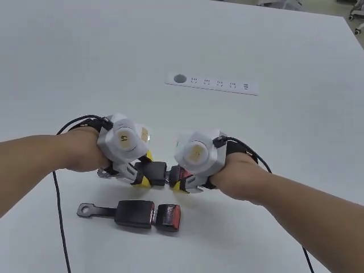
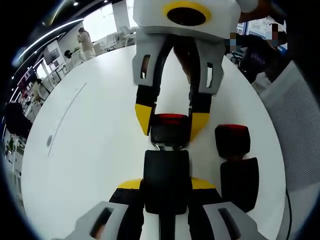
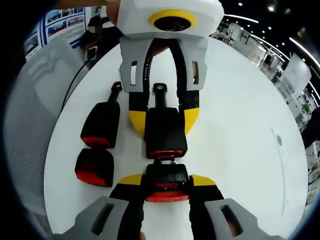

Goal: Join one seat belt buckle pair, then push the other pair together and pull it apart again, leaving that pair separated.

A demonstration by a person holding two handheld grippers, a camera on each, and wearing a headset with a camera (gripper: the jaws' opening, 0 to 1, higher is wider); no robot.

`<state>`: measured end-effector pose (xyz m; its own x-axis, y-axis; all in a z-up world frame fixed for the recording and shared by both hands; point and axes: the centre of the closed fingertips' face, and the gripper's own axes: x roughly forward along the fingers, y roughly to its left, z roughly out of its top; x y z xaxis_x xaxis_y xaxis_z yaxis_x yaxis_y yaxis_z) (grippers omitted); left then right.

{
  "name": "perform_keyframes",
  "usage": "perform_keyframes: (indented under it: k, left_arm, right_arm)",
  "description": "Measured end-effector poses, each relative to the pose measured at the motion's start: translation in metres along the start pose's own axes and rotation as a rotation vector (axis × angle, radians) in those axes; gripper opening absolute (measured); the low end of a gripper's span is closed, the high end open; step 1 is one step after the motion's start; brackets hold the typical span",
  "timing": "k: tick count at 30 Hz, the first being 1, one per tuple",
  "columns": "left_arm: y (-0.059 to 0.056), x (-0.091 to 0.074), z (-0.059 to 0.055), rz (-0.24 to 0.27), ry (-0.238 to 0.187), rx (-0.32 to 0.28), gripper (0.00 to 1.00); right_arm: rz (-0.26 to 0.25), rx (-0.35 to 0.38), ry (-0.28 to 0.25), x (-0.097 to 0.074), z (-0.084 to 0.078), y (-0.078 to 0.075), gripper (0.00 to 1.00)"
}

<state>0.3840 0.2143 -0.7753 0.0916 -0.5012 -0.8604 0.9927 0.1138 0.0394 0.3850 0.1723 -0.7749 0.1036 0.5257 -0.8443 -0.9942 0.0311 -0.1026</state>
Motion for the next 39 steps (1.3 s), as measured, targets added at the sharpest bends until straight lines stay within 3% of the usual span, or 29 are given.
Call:
perform_keyframes:
  k: [8,15,22,28,39]
  left_arm:
    - [0.0,0.0,0.0,0.002,0.004,-0.013,0.33]
    - [0.0,0.0,0.0,0.001,0.003,-0.015,0.34]
    - [0.0,0.0,0.0,0.0,0.006,-0.011,0.34]
    - [0.001,0.001,-0.002,0.0,0.02,-0.017,0.34]
    - [-0.001,0.0,0.0,0.012,0.011,-0.02,0.34]
  right_arm:
    - [-0.007,-0.002,0.001,-0.004,0.002,0.002,0.31]
    - [-0.007,-0.009,0.019,-0.011,-0.008,-0.001,0.31]
    - [-0.01,0.01,-0.004,-0.011,-0.012,-0.002,0.31]
    - [-0.017,0.058,-0.012,-0.018,-0.025,-0.001,0.31]
    - [-0.046,0.097,0.031,-0.046,-0.073,-0.003,0.32]
